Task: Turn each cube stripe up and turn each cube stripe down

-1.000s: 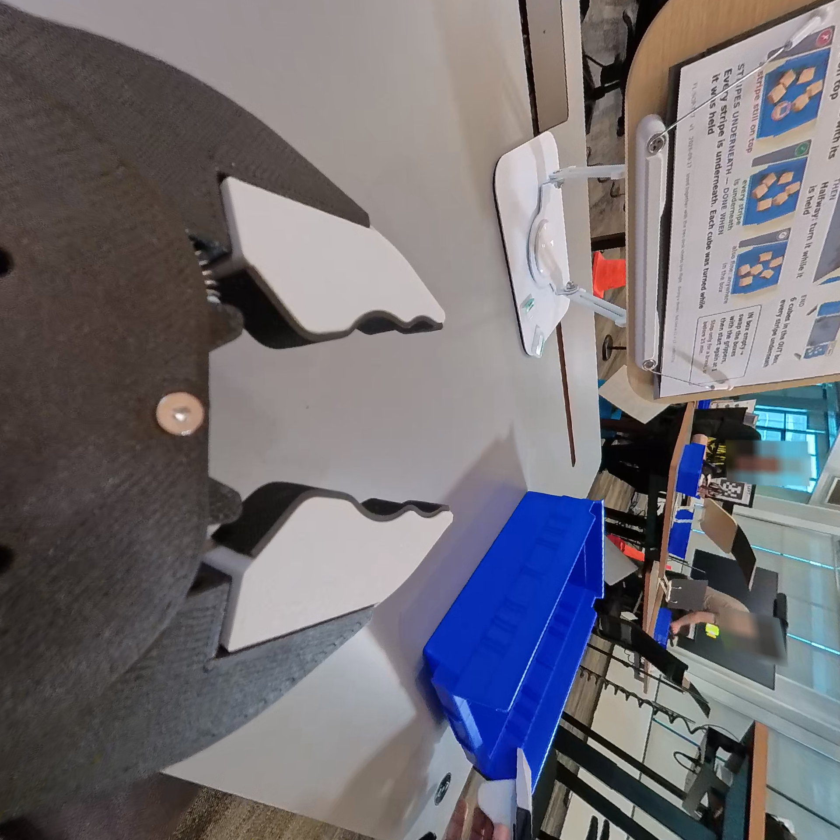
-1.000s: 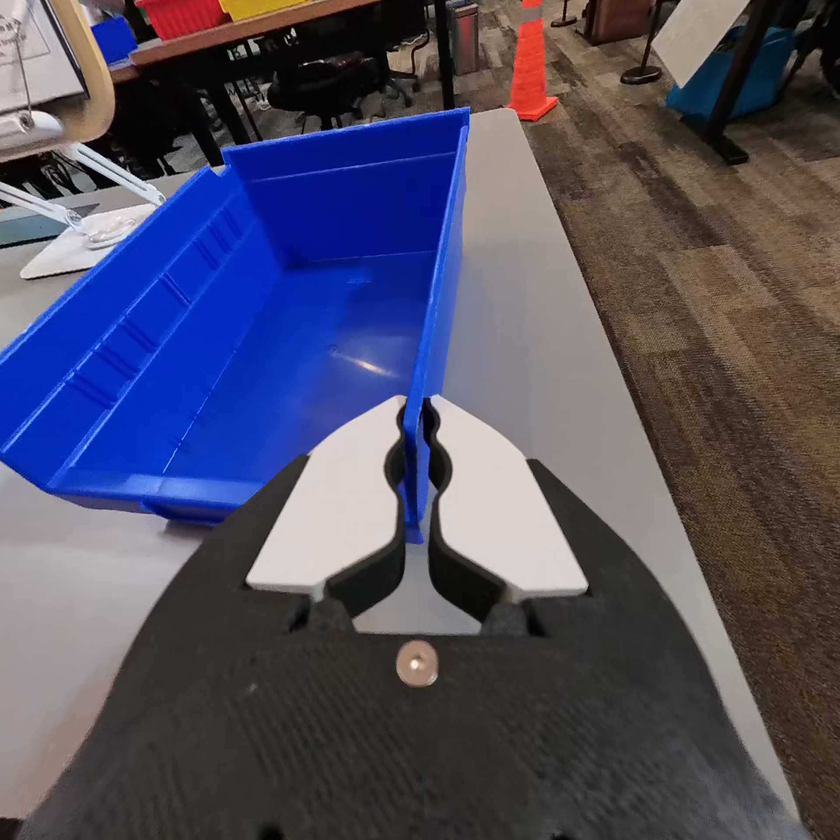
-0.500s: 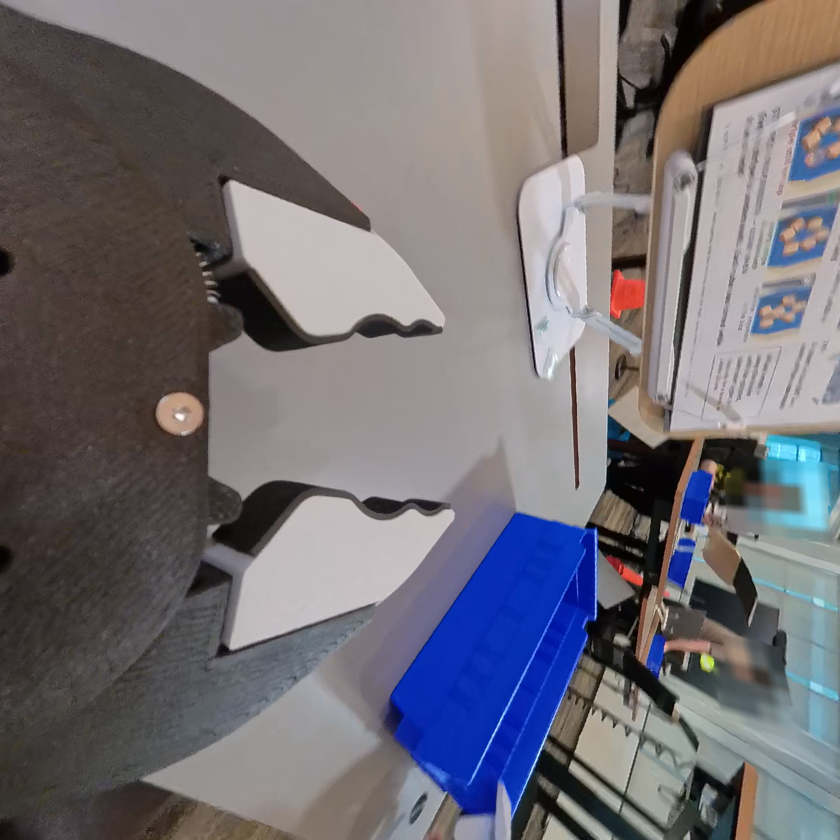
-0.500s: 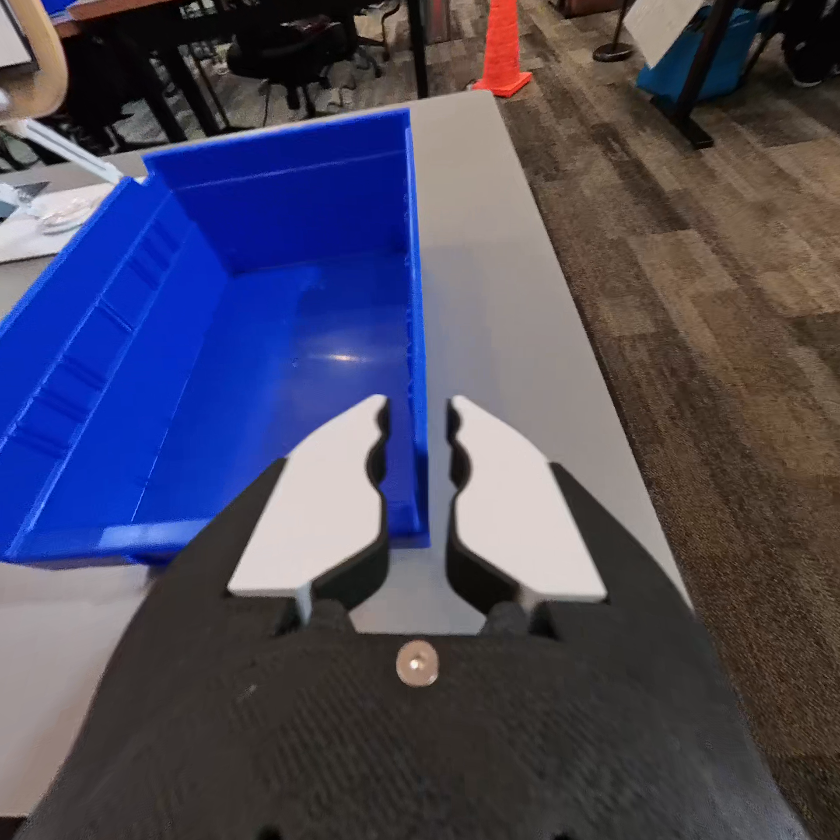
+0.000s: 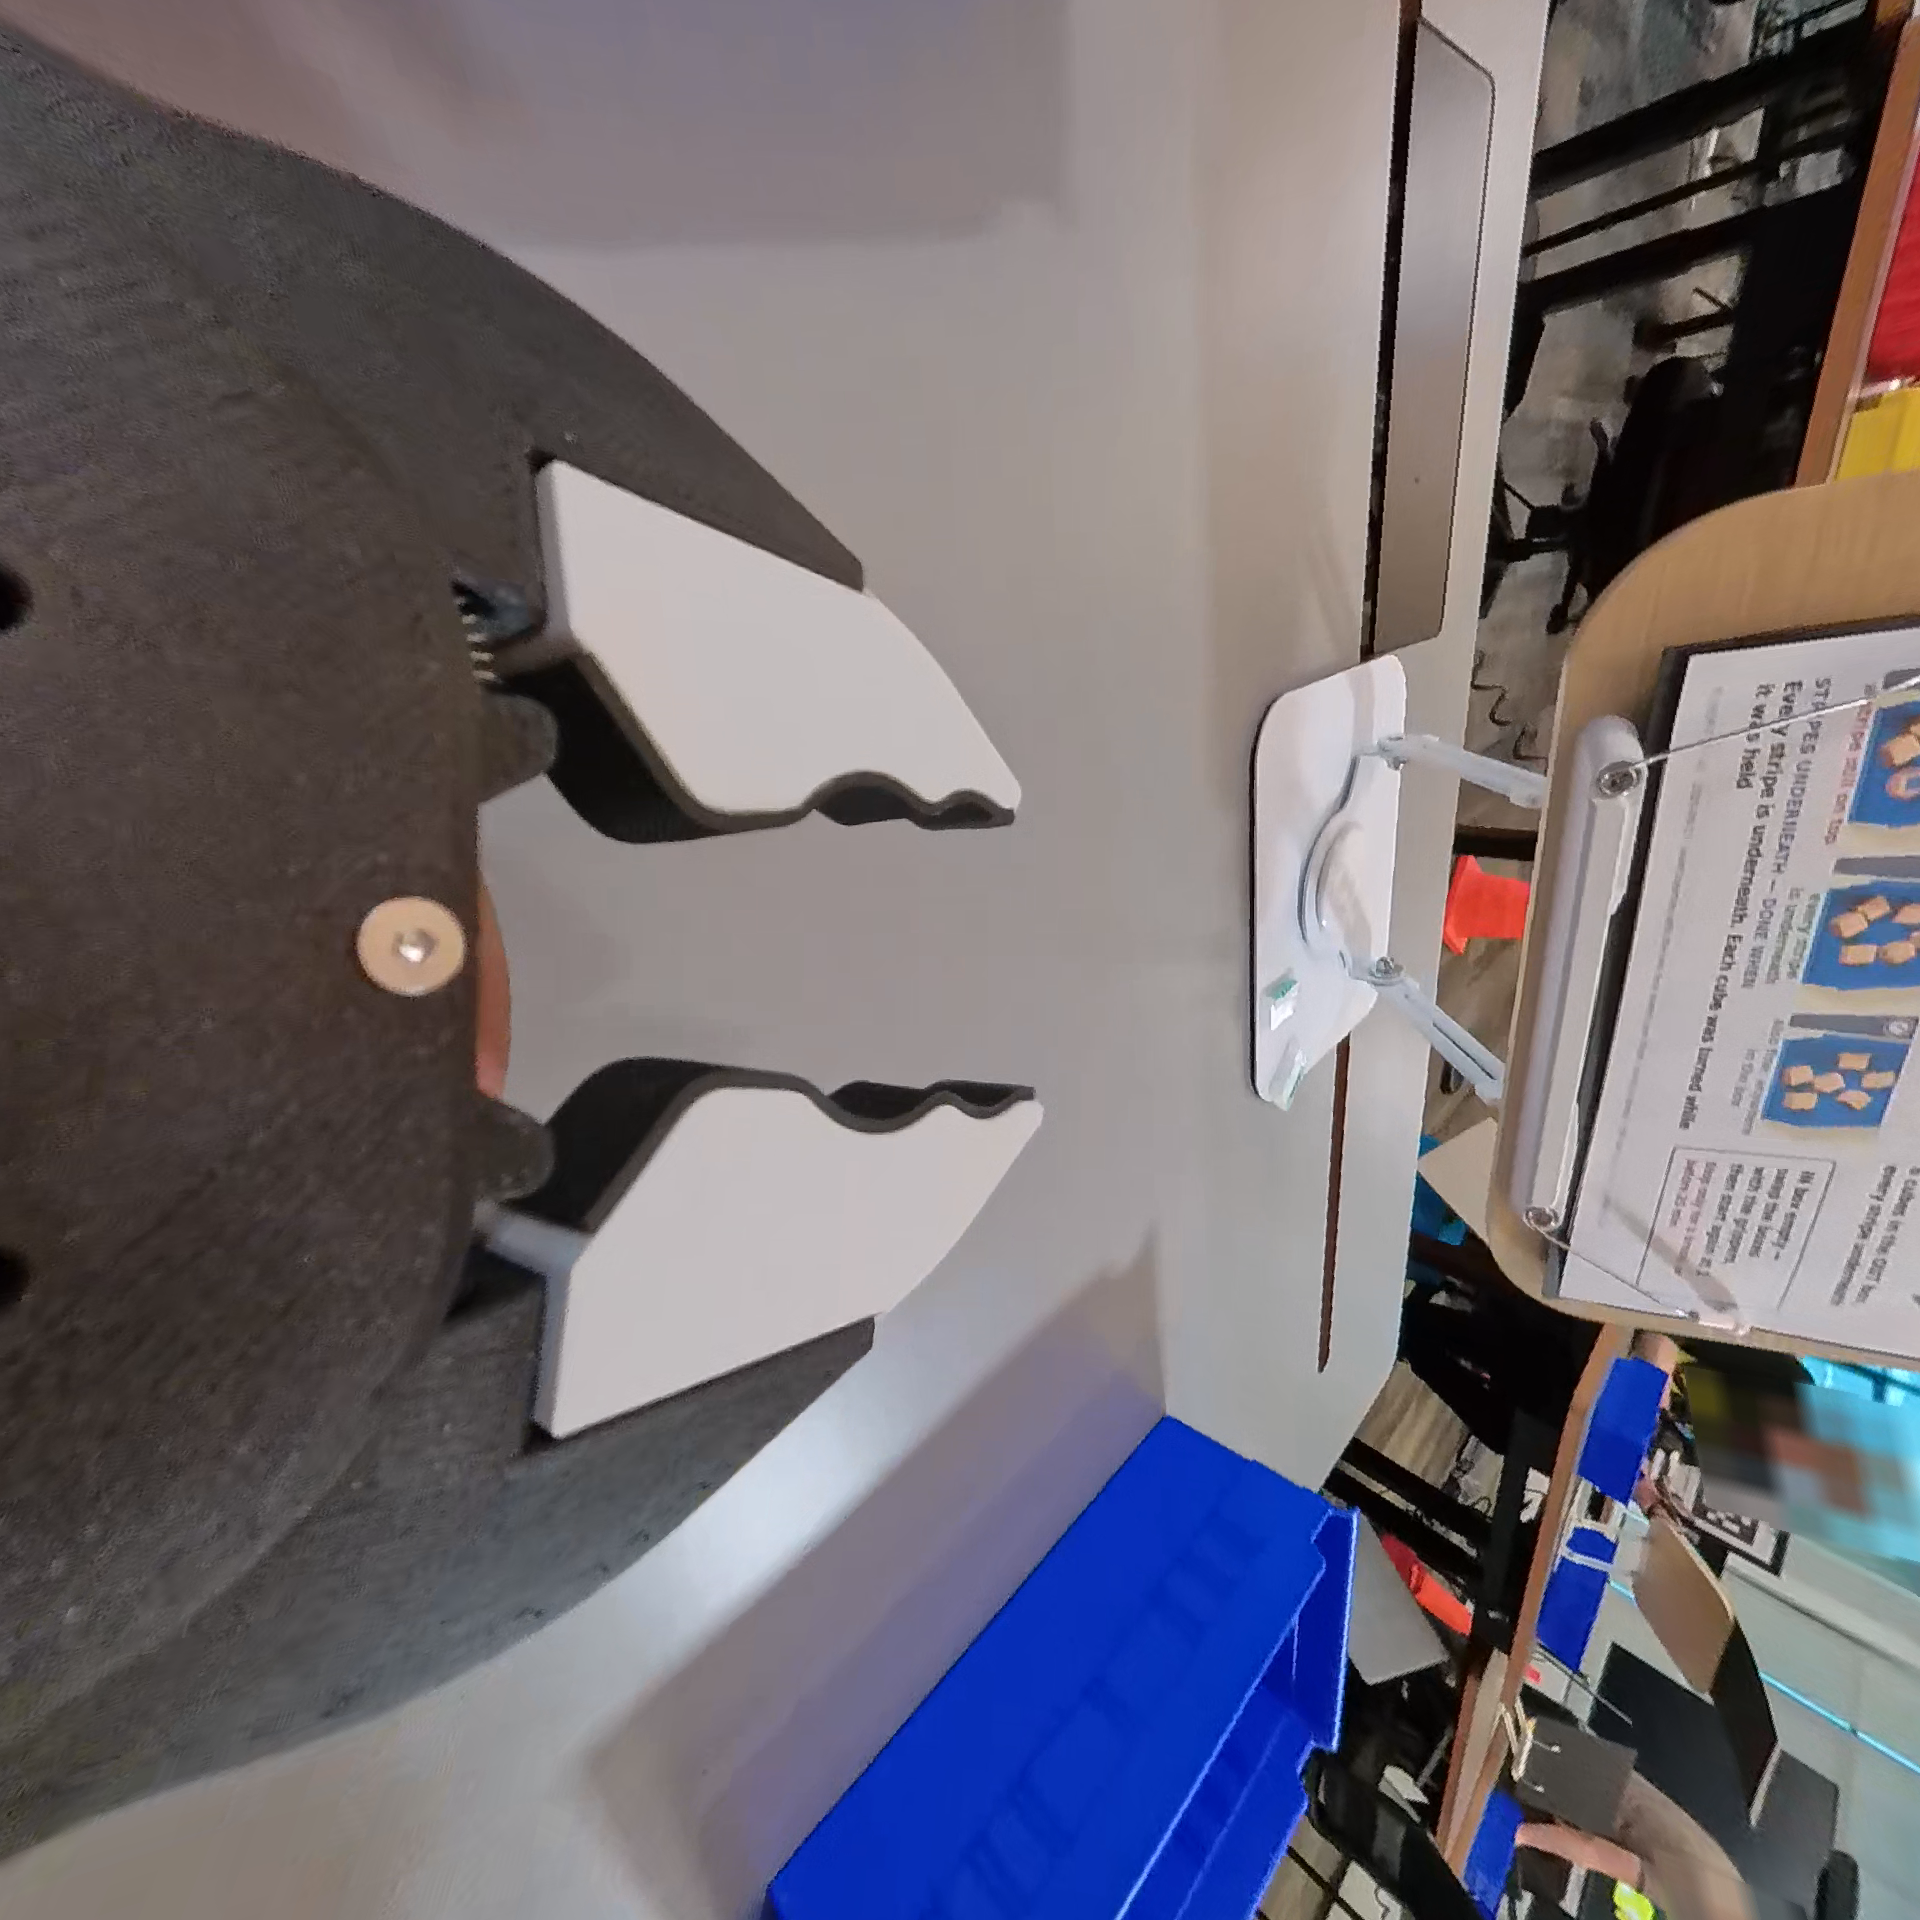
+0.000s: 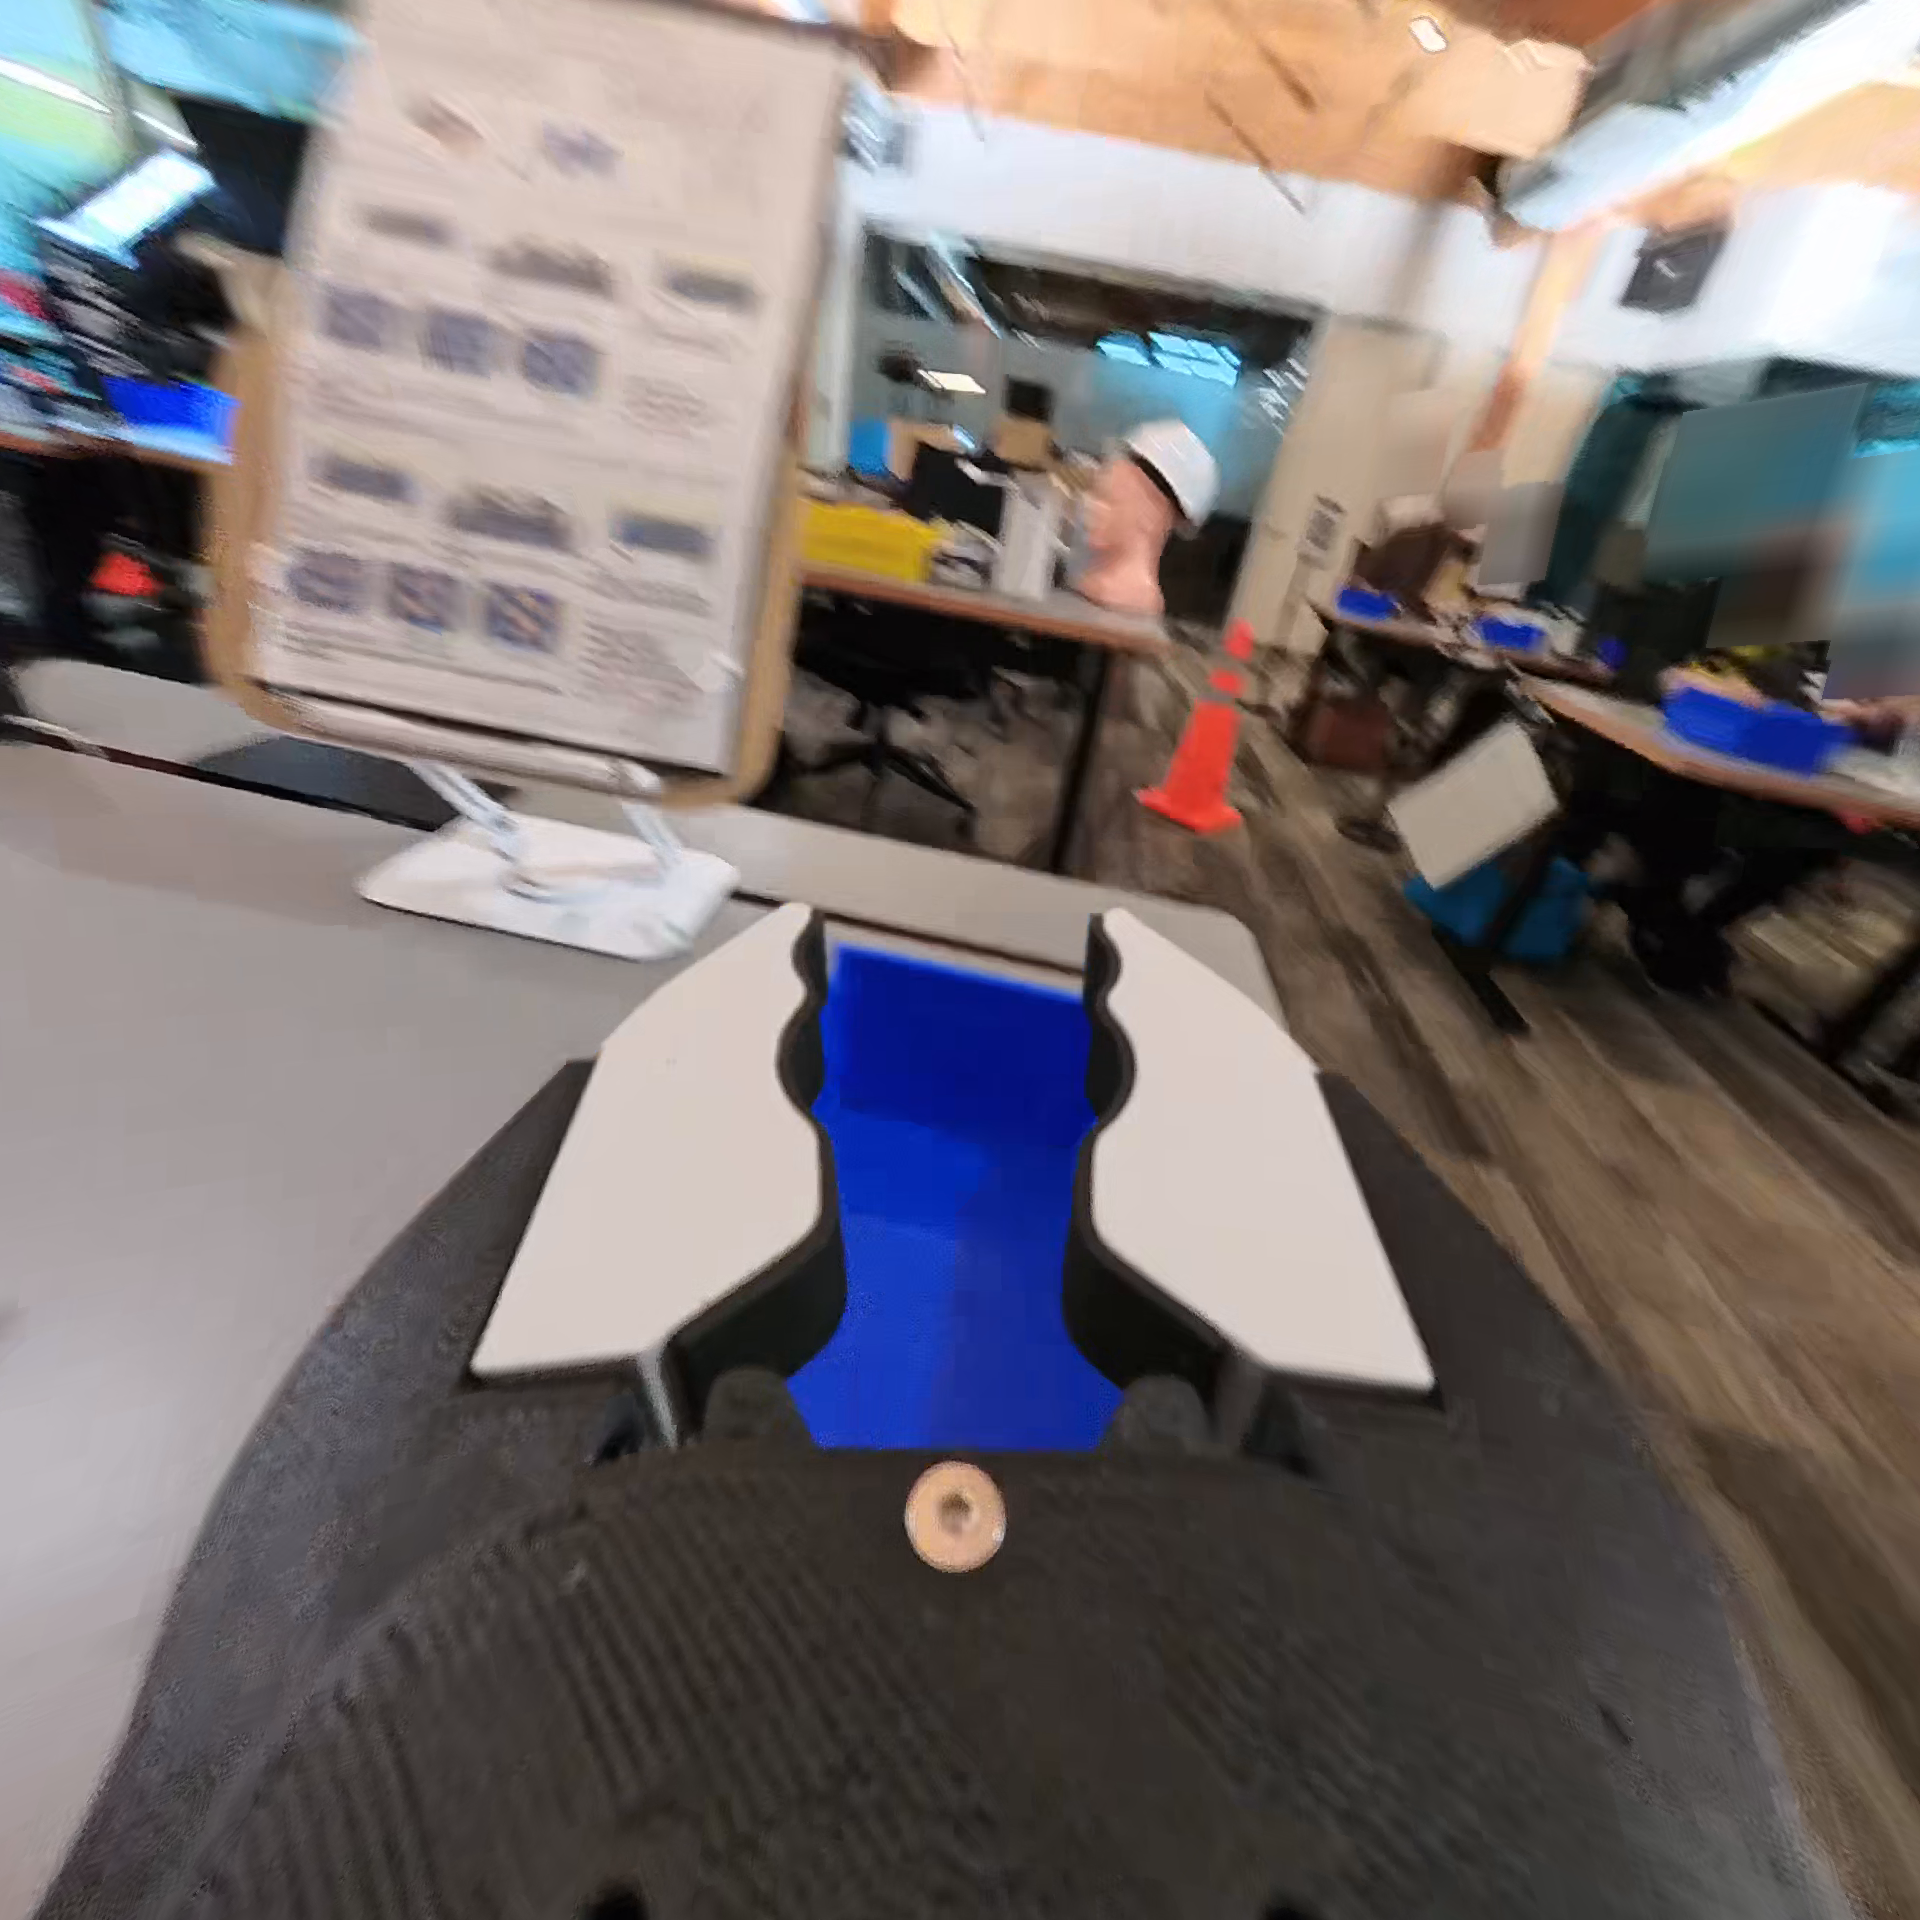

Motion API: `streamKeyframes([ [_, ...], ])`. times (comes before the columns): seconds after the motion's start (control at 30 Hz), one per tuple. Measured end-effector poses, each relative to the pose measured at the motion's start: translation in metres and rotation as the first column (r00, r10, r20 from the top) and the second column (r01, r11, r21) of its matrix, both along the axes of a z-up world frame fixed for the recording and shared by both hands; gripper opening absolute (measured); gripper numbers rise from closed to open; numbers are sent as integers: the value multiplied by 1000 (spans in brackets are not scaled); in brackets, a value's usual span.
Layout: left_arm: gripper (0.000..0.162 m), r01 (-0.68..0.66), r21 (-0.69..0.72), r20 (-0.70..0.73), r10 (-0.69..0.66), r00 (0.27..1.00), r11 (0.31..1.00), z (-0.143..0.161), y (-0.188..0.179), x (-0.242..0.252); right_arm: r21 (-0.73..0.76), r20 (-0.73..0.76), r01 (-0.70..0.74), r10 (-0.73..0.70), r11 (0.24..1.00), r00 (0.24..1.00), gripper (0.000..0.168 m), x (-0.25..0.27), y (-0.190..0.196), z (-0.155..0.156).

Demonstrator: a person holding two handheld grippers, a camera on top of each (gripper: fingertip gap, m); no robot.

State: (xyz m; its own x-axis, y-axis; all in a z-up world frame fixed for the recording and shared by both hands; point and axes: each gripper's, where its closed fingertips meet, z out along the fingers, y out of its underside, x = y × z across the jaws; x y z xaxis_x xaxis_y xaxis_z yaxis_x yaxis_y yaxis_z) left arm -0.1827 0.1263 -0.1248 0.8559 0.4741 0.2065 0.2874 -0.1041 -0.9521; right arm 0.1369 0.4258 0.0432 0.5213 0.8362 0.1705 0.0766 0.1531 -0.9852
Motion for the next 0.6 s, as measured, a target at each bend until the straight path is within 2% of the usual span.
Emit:
streamKeyframes([
  [0.1,49,-15,-6,-11,15,1000,1000,0,-11,-1,27,-75,-176,177,984,981,53,-60,-61,25],
  [0.17,48,-32,7,-35,32,999,999,4,-22,0,-1,-122,-340,337,941,934,70,-107,-110,22],
  [0.2,48,-38,22,-39,39,998,999,7,-28,0,-39,-127,-424,416,905,901,81,-132,-136,11],
  [0.27,48,-56,42,-28,58,998,998,9,-40,-2,-146,-95,-551,542,822,835,89,-178,-184,-27],
  [0.33,49,-88,45,-8,89,996,995,7,-53,-7,-241,-60,-605,610,759,790,89,-211,-220,-72],
  [0.43,52,-117,49,0,117,993,992,8,-72,-10,-353,-46,-681,715,642,698,85,-234,-262,-125],
  [0.5,60,-163,43,-21,164,986,986,10,-87,-14,-386,-31,-724,776,572,630,85,-241,-279,-144],
  [0.6,70,-265,63,-27,267,963,962,17,-107,-20,-317,0,-764,806,562,592,82,-249,-279,-144],
])
